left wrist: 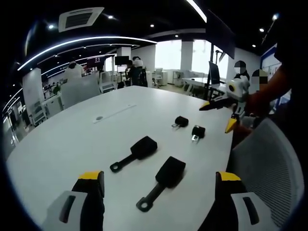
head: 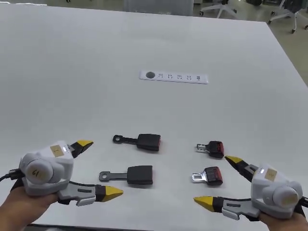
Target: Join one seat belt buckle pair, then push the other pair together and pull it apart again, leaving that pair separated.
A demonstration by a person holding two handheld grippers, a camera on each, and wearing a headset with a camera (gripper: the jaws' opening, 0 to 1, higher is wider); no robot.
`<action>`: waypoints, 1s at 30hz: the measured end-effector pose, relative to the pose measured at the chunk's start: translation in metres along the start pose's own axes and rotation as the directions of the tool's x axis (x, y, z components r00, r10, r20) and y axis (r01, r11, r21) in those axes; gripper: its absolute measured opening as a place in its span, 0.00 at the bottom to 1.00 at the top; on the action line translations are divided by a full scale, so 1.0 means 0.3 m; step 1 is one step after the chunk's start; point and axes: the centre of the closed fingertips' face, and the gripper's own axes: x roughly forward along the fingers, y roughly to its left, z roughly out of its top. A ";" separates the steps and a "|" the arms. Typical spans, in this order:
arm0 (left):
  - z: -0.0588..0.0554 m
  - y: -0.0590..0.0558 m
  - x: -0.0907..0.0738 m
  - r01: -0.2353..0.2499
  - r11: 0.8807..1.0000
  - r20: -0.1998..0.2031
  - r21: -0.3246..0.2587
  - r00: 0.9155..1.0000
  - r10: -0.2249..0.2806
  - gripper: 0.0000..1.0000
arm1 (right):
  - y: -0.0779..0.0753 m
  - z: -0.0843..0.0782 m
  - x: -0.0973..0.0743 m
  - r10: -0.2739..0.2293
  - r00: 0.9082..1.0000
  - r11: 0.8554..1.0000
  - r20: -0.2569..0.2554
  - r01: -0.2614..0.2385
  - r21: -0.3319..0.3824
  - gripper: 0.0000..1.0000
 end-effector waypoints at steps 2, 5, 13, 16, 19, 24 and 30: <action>-0.006 -0.002 0.003 0.001 1.000 -0.003 0.001 1.000 -0.001 0.98 | 0.003 -0.005 0.002 0.003 1.000 1.000 -0.003 -0.003 0.003 0.94; -0.010 -0.008 0.006 0.005 1.000 -0.008 -0.002 1.000 -0.005 0.98 | 0.008 -0.012 0.001 0.006 1.000 1.000 -0.005 -0.006 0.006 0.94; -0.013 -0.014 0.016 0.010 1.000 -0.014 -0.003 1.000 -0.010 0.98 | -0.002 -0.017 -0.003 0.005 1.000 1.000 0.004 -0.005 0.004 0.91; -0.016 -0.014 0.023 0.013 1.000 -0.017 -0.002 1.000 -0.013 0.98 | -0.006 -0.027 -0.002 0.006 1.000 1.000 -0.010 -0.006 0.001 0.91; -0.023 -0.022 0.034 0.022 1.000 -0.025 0.006 0.999 -0.022 0.97 | -0.009 -0.027 -0.002 0.008 1.000 1.000 -0.010 -0.008 0.005 0.91; -0.027 -0.038 0.047 0.036 0.999 -0.038 0.017 0.999 -0.036 0.96 | -0.018 -0.047 0.003 0.014 0.999 1.000 -0.030 -0.014 0.002 0.90; -0.033 -0.043 0.076 0.059 0.998 -0.054 0.039 0.997 -0.057 0.94 | -0.041 -0.072 0.008 0.026 0.998 1.000 -0.053 -0.026 0.002 0.88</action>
